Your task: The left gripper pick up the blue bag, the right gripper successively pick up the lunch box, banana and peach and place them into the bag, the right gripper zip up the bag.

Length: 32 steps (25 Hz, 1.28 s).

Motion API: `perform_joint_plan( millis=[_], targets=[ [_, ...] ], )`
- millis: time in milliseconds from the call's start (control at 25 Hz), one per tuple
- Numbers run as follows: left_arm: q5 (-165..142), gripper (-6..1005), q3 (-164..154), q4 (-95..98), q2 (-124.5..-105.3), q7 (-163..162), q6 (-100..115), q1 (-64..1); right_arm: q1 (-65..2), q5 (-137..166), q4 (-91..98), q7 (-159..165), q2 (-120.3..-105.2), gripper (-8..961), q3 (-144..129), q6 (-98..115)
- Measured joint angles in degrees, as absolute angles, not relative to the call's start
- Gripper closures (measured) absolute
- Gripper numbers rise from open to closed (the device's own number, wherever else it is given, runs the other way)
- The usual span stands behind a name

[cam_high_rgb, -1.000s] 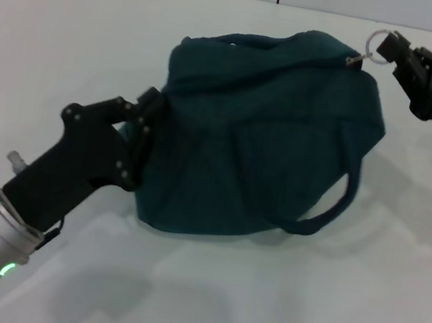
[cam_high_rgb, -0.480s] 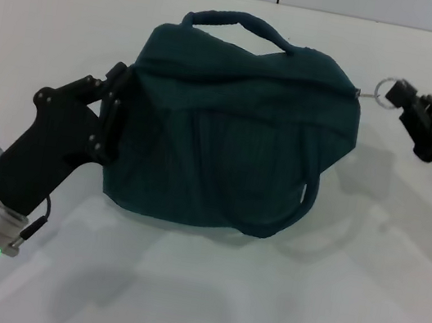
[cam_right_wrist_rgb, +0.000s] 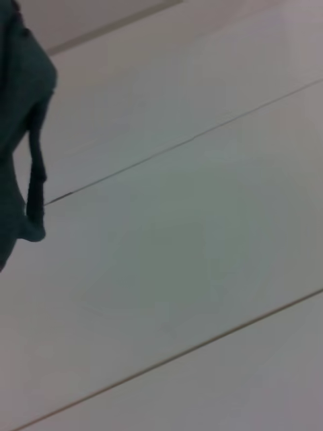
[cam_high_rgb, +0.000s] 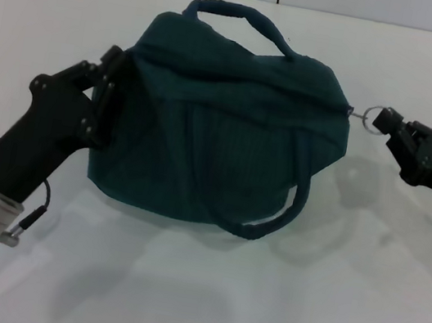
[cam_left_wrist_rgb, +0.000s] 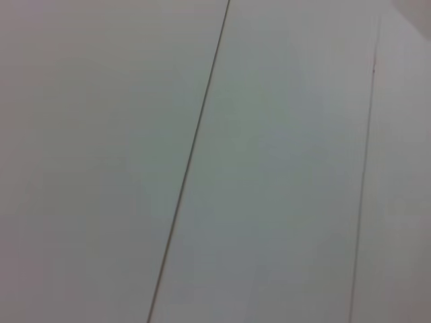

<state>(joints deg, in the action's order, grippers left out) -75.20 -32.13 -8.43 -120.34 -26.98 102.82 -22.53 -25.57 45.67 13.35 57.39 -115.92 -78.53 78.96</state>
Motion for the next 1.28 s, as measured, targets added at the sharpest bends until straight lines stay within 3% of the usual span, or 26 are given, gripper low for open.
perform_joint_plan(
  millis=[240,680,800,1280],
  targets=[
    [-75.3,908,-32.3,-6.4,-120.15,-28.3,106.7,-22.0,-25.7,45.7,13.3,57.4,-115.92,945,-79.5,78.8],
    [-83.3,696,-39.1,15.1,-119.89,-41.5,108.5,-24.2,-25.5,45.7,13.4,57.4,-115.93,945,-80.3,79.1],
    [-83.7,513,-42.4,23.1,-119.91,-49.9,104.8,-25.2,-25.3,45.7,13.2,57.4,-115.93,945,-80.3,79.2],
    [-93.2,469,-63.5,64.0,-119.70,-91.5,85.0,-27.6,-24.7,45.5,11.8,57.4,-115.93,945,-80.2,79.3]
  ],
)
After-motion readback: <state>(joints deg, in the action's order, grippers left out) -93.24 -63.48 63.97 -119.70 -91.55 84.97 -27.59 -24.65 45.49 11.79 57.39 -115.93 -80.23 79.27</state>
